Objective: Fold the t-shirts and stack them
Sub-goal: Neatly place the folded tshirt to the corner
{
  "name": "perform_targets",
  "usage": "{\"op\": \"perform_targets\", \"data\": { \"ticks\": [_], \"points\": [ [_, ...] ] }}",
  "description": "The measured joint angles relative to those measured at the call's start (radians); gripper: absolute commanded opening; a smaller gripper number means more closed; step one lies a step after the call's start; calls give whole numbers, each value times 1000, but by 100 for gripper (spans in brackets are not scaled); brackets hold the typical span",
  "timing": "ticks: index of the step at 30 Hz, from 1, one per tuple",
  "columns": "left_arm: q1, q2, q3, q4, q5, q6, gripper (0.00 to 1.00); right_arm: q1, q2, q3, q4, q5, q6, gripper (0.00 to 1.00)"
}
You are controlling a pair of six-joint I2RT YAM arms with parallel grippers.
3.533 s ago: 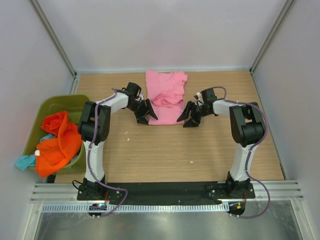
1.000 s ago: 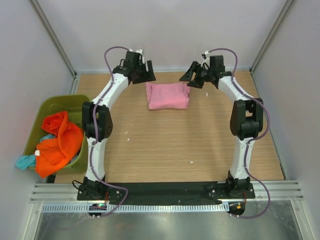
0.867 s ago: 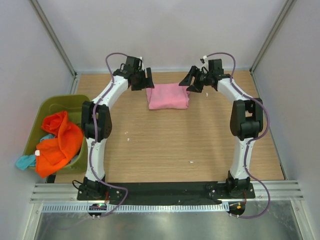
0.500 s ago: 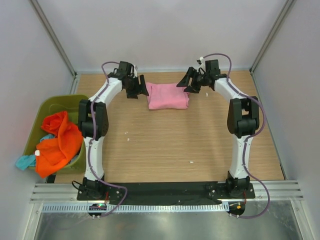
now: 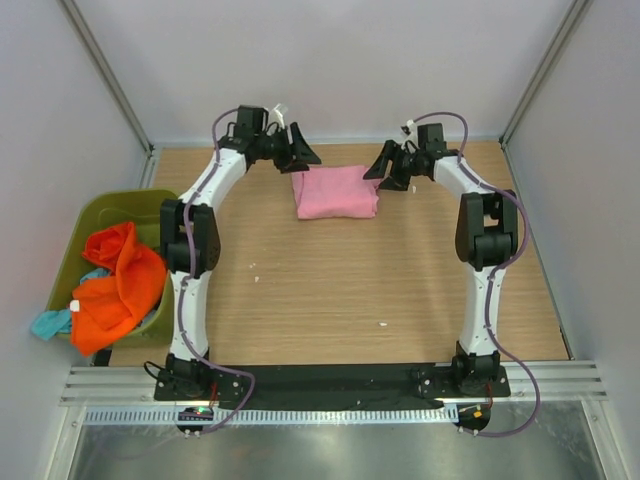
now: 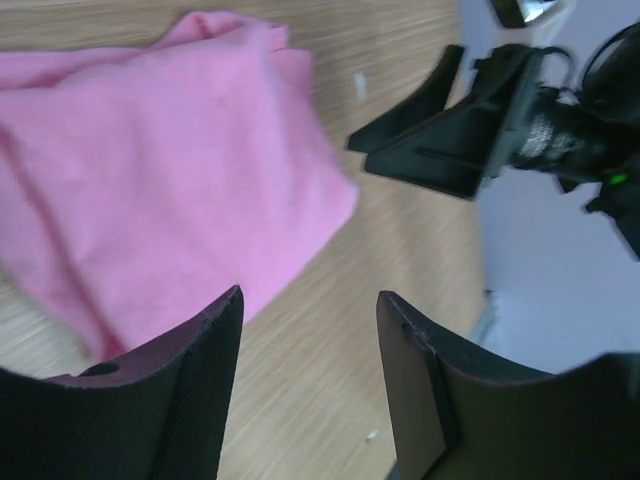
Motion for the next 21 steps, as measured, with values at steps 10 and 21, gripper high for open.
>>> {"op": "perform_targets", "data": {
  "ticks": [10, 21],
  "points": [
    [-85, 215, -24, 290, 238, -274, 57, -37, 34, 0, 14, -32, 6, 72],
    [-137, 278, -46, 297, 255, -303, 57, -51, 145, -8, 88, -172, 88, 72]
  ]
}}
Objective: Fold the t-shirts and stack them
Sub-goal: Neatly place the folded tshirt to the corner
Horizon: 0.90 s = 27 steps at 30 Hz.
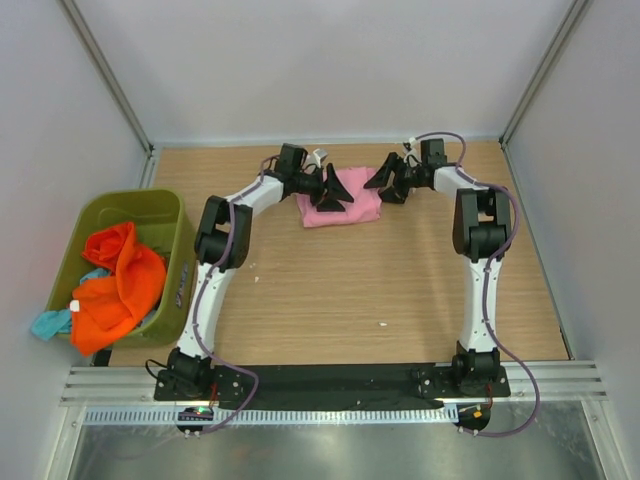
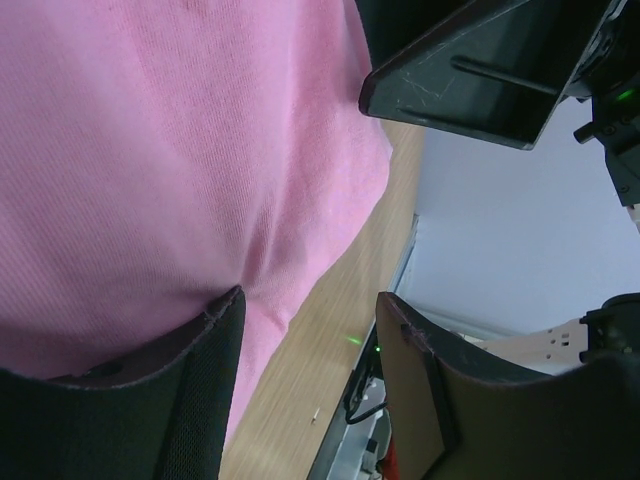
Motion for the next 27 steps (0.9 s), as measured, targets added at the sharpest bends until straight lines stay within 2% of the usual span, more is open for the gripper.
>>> {"op": "perform_targets", "data": {
  "ticks": [11, 17, 20, 22, 23, 24, 27],
  "points": [
    [3, 0, -21, -6, -3, 28, 56, 3, 45, 14, 63, -87, 47, 68],
    [3, 0, -21, -7, -3, 35, 56, 21, 49, 14, 59, -78, 34, 59],
    [4, 0, -21, -8, -2, 35, 56, 35, 49, 15, 50, -65, 13, 46],
    [6, 0, -21, -10, -2, 35, 56, 46, 50, 15, 36, -48, -3, 26],
    [8, 0, -21, -10, -2, 35, 56, 51, 50, 14, 28, -31, -11, 10],
    [10, 0, -22, -11, -2, 35, 56, 56, 54, 14, 20, -21, -18, 3],
    [18, 0, -28, -11, 5, 37, 59, 58, 56, 16, -4, -2, -34, 1]
  ]
}}
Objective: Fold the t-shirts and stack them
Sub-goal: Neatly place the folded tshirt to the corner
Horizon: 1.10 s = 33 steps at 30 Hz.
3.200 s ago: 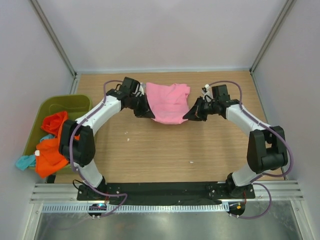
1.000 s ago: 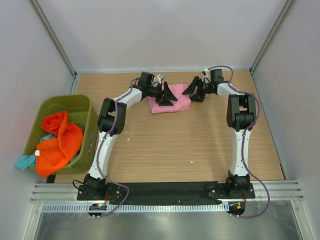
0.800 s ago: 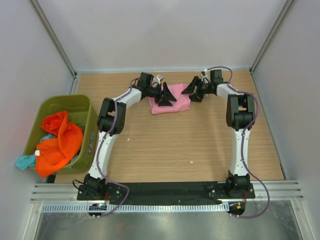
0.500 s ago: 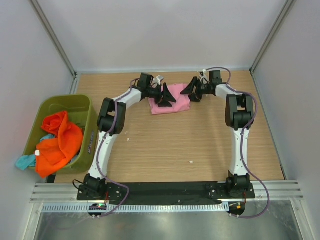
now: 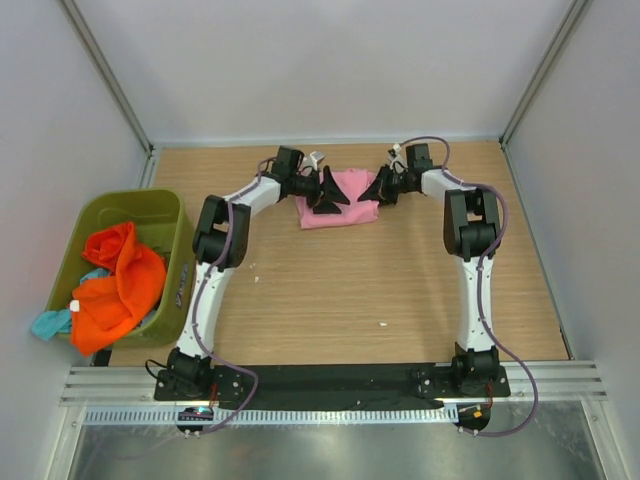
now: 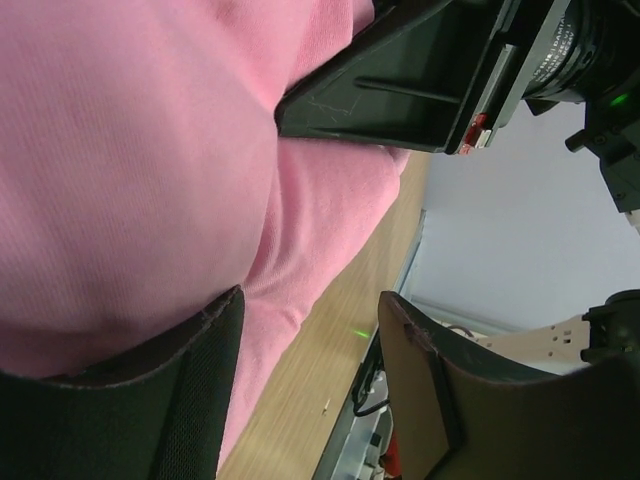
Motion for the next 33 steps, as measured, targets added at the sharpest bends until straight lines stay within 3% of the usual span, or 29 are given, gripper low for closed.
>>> {"op": "perform_targets", "data": {
  "ticks": [4, 10, 18, 22, 27, 33],
  "points": [
    [12, -11, 5, -34, -3, 40, 61, -5, -2, 49, -90, 50, -70, 1],
    [64, -74, 112, -231, -96, 240, 64, -44, -34, 162, -281, 240, -285, 1],
    [194, -223, 258, -509, -252, 529, 59, -196, -226, 93, -381, 499, -509, 1],
    [220, -249, 249, -593, -319, 631, 60, -270, -274, 85, -394, 582, -592, 1],
    [204, -249, 203, -652, -335, 667, 59, -346, -248, 150, -424, 649, -668, 1],
    [164, -249, 186, -686, -369, 724, 59, -412, -88, 379, -432, 719, -713, 1]
  ]
}}
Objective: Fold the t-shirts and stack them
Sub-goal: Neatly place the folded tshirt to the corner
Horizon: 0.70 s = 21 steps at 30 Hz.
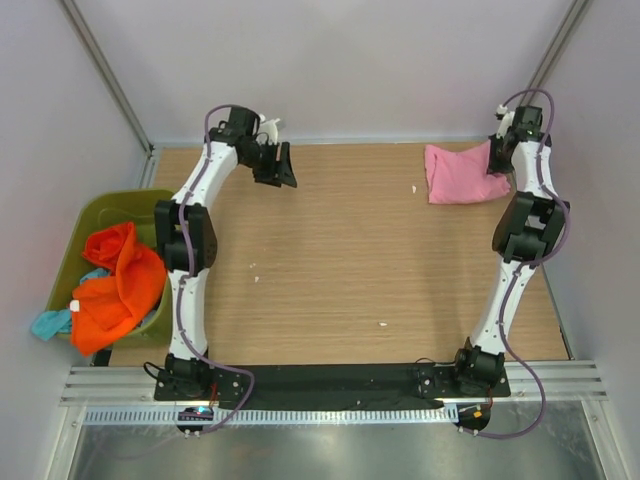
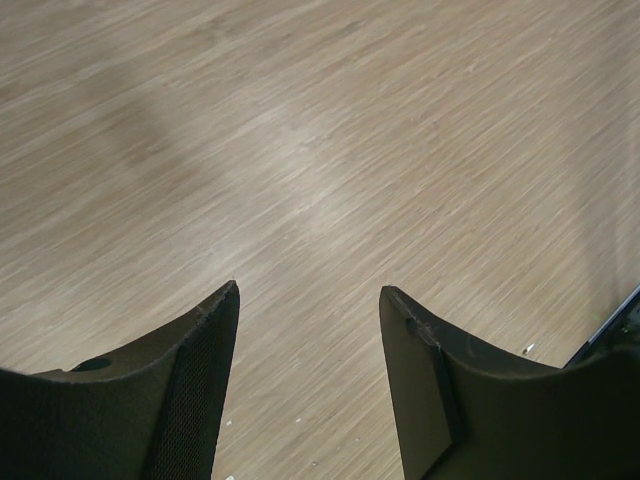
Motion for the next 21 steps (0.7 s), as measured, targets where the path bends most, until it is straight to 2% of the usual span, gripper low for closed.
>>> {"op": "perform_targets", "data": {
  "ticks": [7, 21],
  "points": [
    [-58, 0, -28, -20, -27, 39, 60, -29, 115, 86, 14, 70, -23, 1],
    [-121, -14, -73, -50, -115, 84, 60, -18, 221, 234, 106, 164, -60, 1]
  ]
}}
